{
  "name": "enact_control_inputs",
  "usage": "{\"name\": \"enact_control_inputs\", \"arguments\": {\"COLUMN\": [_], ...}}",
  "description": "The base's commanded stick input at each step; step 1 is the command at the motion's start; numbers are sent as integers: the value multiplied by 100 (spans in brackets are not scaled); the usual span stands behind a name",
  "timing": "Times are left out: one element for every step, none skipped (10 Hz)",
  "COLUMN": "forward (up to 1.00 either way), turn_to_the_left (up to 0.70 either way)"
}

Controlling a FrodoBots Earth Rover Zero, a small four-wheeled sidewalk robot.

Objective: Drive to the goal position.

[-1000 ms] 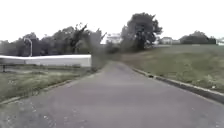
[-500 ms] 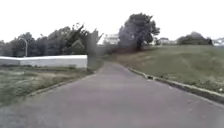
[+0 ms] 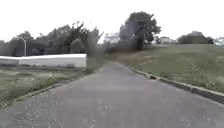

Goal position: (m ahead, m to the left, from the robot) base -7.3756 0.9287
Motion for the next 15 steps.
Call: {"name": "enact_control_inputs", "arguments": {"forward": [70, 70, 70, 70, 70, 0, 0, 0, 0, 0, 0, 0, 0, 0, 0], "turn_to_the_left": [0, 0, 0, 0, 0, 45, 45, 45, 45, 45, 45, 45, 45, 45, 45]}}
